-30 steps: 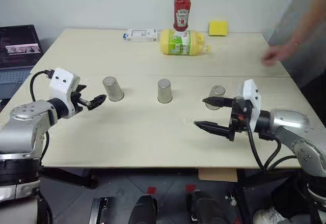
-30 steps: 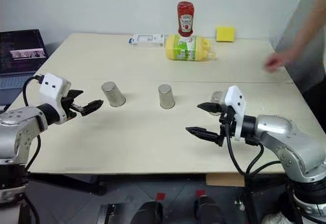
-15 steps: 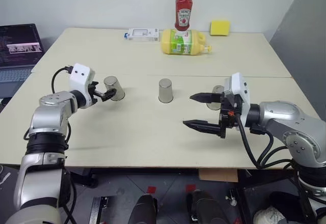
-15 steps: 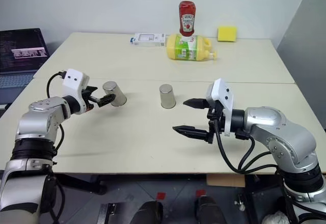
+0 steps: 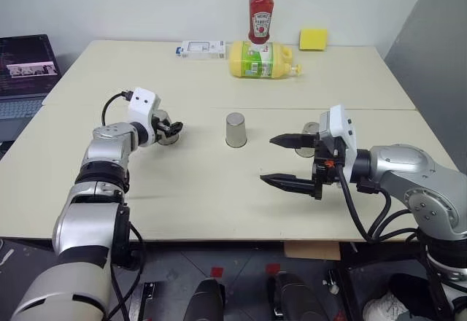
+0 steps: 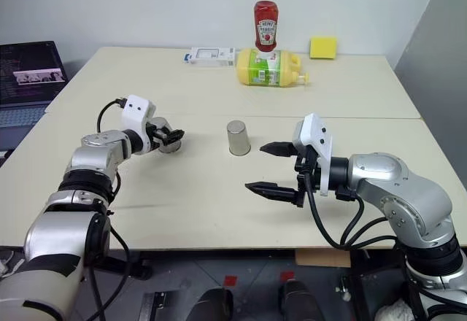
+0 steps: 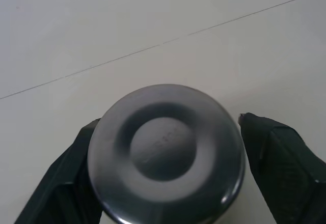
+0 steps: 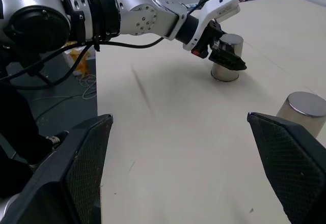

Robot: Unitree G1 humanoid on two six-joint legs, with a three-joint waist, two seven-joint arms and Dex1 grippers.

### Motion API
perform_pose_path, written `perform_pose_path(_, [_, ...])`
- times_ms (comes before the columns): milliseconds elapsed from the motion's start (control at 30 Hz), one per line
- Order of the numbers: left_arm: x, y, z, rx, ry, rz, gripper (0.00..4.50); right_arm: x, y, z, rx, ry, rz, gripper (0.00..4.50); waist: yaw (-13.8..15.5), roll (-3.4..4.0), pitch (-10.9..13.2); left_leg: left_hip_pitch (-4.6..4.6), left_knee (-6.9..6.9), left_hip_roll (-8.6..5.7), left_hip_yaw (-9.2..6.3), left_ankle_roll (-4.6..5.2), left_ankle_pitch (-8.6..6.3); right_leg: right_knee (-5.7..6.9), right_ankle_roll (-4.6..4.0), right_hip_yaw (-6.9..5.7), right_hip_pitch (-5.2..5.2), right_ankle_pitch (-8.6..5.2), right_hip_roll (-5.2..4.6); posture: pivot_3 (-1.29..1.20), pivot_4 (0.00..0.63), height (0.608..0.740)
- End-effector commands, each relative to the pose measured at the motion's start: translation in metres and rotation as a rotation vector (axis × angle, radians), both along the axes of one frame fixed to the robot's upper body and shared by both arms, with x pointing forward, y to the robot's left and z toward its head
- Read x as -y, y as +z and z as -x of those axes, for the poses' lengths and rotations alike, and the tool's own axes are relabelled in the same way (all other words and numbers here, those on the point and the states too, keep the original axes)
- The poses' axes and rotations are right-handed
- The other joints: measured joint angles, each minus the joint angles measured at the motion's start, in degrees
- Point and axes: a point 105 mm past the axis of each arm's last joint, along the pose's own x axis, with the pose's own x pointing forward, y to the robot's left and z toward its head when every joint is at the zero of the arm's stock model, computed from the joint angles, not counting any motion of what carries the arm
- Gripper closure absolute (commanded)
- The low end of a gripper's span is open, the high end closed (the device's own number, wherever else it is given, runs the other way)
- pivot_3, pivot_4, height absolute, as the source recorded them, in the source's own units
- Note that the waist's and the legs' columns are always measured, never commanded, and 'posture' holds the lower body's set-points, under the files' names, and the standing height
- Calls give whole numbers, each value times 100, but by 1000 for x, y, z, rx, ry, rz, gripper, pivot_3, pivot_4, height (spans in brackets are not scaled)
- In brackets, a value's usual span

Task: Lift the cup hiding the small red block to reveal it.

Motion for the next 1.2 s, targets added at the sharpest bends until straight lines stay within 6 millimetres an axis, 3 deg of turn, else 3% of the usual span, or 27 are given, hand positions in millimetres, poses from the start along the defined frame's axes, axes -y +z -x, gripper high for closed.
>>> perform_pose_path(33, [0, 23, -5, 71, 3, 40, 1603, 3, 9, 3, 48, 2, -9, 0, 0, 0, 0, -1, 0, 0, 0, 0, 0, 0, 0, 0, 0, 0, 0, 0, 150, 740])
perform_pose_path(167, [-5, 49, -4, 128, -18, 87, 1769, 3, 10, 2, 45, -3, -18, 0, -2, 0, 0, -1, 1, -1, 0, 0, 0, 0, 0, 0, 0, 0, 0, 0, 150, 740])
perform_pose_path(300, [-32, 66, 1, 180, 70, 63, 1769, 5, 11, -1, 39, -13, -32, 0, -23, 0, 0, -8, 0, 2, 0, 0, 0, 2, -1, 1, -11, 1, 0, 0, 150, 740])
perform_pose_path(433, [-67, 54, 8, 170, 242, 15, 1770, 4, 12, -6, 43, -10, -34, 0, -23, 0, 0, -8, -2, 2, 0, 0, 0, 4, -1, 1, -13, 1, 0, 0, 150, 740])
perform_pose_path(533, [-82, 45, 11, 165, 339, 0, 1770, 3, 15, -9, 48, -2, -36, 0, -6, 0, 0, -8, 1, 0, 0, 0, 0, 4, 1, 2, -13, 1, -1, 0, 150, 740])
perform_pose_path(833, [-95, 12, 18, 106, 471, 102, 1770, 3, 17, -11, 50, 3, -25, 0, -1, -2, -1, -18, 3, -2, -1, 0, 0, 4, -22, -2, -18, 18, -3, 0, 150, 740])
perform_pose_path(900, [-97, 13, 19, 111, 502, 143, 1069, 4, 17, -11, 50, -2, -23, 0, -1, -2, -1, -18, 3, -2, -1, 0, 0, 4, -22, -2, -19, 18, -4, 0, 150, 740])
perform_pose_path(1033, [-98, 19, 17, 130, 504, 134, 204, 5, 17, -10, 51, -7, -21, 0, -3, -2, -1, -16, 3, -2, -1, -1, 0, 6, -23, -2, -19, 19, -4, 0, 150, 740])
perform_pose_path(1100, [-98, 26, 16, 151, 502, 141, 37, 5, 17, -10, 53, -13, -20, 0, -4, -2, -1, -16, 3, -2, -1, -1, 1, 7, -23, -3, -19, 19, -4, 0, 150, 740])
perform_pose_path(1200, [-100, 51, 15, 235, 487, 122, 37, 8, 18, -12, 72, -44, -31, 0, -3, -2, -2, -16, 3, -2, -1, -1, 1, 7, -24, -2, -19, 19, -4, 0, 150, 740])
